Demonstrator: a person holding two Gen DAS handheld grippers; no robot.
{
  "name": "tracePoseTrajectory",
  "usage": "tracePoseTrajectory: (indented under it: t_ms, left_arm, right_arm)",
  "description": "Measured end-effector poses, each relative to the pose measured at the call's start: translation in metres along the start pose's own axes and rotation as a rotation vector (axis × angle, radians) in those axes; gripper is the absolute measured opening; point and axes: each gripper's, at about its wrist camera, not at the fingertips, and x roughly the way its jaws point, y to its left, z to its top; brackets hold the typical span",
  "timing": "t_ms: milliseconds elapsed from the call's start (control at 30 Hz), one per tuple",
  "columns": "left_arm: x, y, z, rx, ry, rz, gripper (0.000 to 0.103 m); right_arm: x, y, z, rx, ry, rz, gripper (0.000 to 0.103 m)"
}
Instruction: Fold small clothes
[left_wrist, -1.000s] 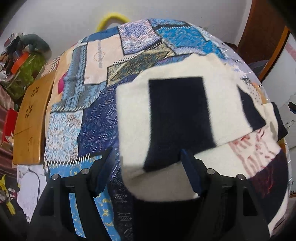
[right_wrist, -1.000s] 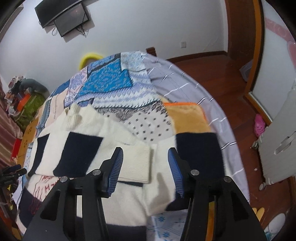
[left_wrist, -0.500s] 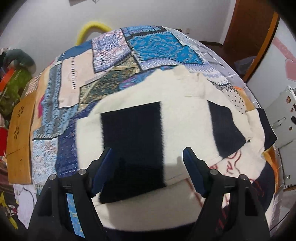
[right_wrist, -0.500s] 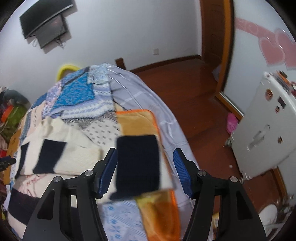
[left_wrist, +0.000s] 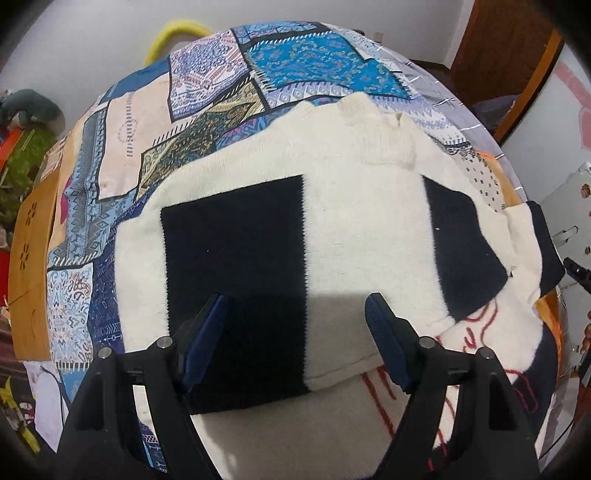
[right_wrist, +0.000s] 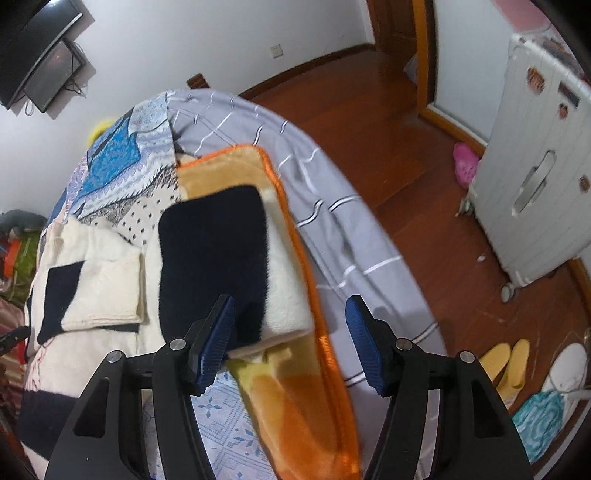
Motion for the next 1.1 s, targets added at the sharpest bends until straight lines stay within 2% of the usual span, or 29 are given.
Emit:
tracePoseTrajectory:
  t_ms: [167,333,433,500,600,667,867,1100]
  left_arm:
    - [0.009,0.001,-0.002,-0.013,0.025,-0.003,0.077]
    - [0.010,-0.001,-0.003,0.004,0.020,0.007,0.078]
    - [0.009,0.000,-0.003,0.003,0.017,0.005,0.078]
    - [0.010,0.001,-0.003,0.000,0.017,0.003,0.078]
    - [0.009,0.000,-0.003,-0.002,0.015,0.003,0.078]
    - [0.007,0.000,-0.003,-0.004,0.011,-0.003,0.078]
    - [-0.005,0.003,-0.008,-0.002,-0.010,-0.012,0.078]
    - [-0.021,0.015,-0.013,-0.036,-0.050,-0.038,0.078]
  right_arm:
    - [0.015,0.009,-0.001,0.000,0.033,0.035,0.059]
    - [0.025,0.011,-0.001,0.020,0.041,0.032,0.061]
    - [0.025,0.012,-0.002,0.025,0.045,0.047,0.054]
    - [0.022,0.014,-0.003,0.005,0.038,0.050,0.036]
    - [0.019,0.018,-0.001,-0.013,0.023,0.052,0.022]
    - [0.013,0.020,0.001,-0.021,0.000,0.056,0.016]
    - [-0.013,0.040,0.011,-0.070,-0.094,0.070,0.013]
    - [-0.054,0.100,0.029,-0.217,-0.184,0.114,0.012]
